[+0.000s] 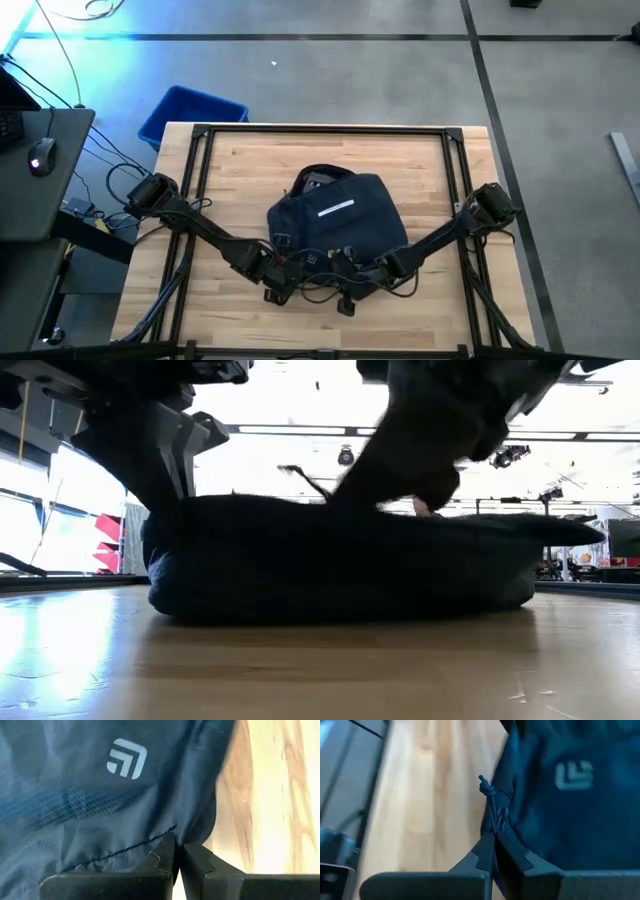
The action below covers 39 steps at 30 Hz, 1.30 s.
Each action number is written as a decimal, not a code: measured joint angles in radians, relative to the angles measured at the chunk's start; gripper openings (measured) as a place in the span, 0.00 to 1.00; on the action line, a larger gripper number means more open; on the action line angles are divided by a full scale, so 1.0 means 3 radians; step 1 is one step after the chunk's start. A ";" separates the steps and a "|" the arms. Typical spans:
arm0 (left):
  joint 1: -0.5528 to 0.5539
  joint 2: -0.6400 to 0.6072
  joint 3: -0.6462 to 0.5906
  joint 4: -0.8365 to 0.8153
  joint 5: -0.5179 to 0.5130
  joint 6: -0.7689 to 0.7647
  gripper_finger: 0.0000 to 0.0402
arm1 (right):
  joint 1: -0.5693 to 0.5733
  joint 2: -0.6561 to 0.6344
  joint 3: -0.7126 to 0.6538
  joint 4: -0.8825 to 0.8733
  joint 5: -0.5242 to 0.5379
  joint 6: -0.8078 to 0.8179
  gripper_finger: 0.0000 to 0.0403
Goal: Unpack backpack
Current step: Close the blue backpack
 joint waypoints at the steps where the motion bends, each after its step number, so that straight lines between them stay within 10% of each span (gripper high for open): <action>1: -0.0004 0.0000 0.0000 0.0011 0.0001 -0.0043 0.00 | 0.0000 0.0000 0.0000 0.0073 -0.0009 -0.0019 0.00; 8: -0.0049 -0.0025 0.0015 0.0439 0.0342 -0.0081 0.11 | -0.0010 0.0000 0.0000 0.0226 -0.0030 -0.0092 0.00; 24: -0.0097 0.0112 0.0060 0.0956 -0.0143 -0.0795 0.43 | -0.0042 0.0000 0.0000 0.0574 0.0355 0.0440 0.00; 32: -0.0050 0.0388 0.0058 0.1016 -0.0195 -0.1241 0.37 | -0.0003 0.0003 -0.0001 0.0625 0.0549 0.0893 0.00; 39: -0.0148 0.0406 0.0057 0.0935 -0.0391 -0.1314 0.05 | 0.0076 0.0003 -0.0001 0.0098 0.0816 0.1517 0.00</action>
